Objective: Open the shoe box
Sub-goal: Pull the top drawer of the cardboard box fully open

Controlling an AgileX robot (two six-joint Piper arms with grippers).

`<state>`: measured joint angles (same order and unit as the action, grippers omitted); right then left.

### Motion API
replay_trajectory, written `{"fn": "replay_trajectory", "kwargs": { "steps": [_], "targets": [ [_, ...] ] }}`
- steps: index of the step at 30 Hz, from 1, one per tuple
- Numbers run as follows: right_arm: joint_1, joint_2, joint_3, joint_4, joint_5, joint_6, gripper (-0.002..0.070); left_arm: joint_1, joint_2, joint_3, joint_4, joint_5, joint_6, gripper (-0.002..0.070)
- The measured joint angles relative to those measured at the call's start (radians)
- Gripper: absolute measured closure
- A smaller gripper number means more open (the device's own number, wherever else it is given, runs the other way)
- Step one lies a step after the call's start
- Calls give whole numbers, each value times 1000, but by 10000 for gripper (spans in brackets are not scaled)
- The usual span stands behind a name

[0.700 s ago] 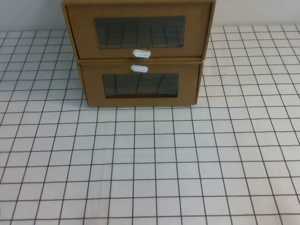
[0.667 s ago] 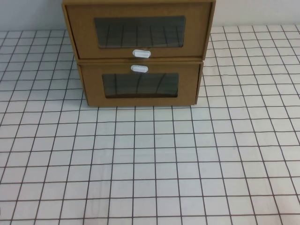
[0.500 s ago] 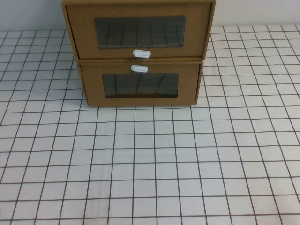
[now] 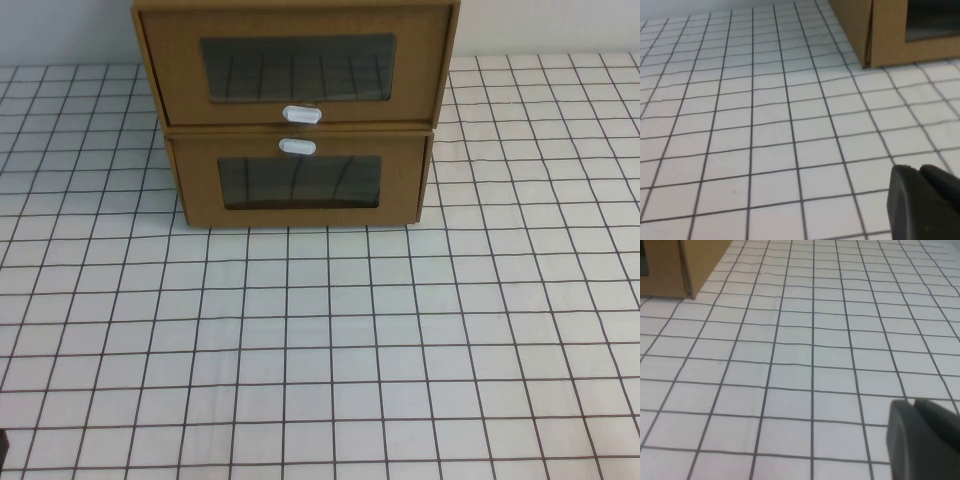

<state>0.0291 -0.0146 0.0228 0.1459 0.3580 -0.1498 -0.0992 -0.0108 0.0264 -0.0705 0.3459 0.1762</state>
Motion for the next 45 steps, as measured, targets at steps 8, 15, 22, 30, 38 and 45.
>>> {"fn": "replay_trajectory", "kwargs": {
  "steps": [8, 15, 22, 30, 38, 45],
  "targets": [
    [0, 0, 0, 0, 0, 0, 689, 0, 0, 0, -261, -115, -34, 677],
    [0, 0, 0, 0, 0, 0, 689, 0, 0, 0, -583, -239, -85, 677],
    [0, 0, 0, 0, 0, 0, 689, 0, 0, 0, -619, -346, -96, 677],
    [0, 0, 0, 0, 0, 0, 689, 0, 110, -119, -618, -196, -51, 677],
    [0, 0, 0, 0, 0, 0, 690, 0, 597, -564, -565, 250, 206, 677],
    [0, 0, 0, 0, 0, 0, 689, 0, 994, -994, -602, 429, 419, 677]
  ]
}}
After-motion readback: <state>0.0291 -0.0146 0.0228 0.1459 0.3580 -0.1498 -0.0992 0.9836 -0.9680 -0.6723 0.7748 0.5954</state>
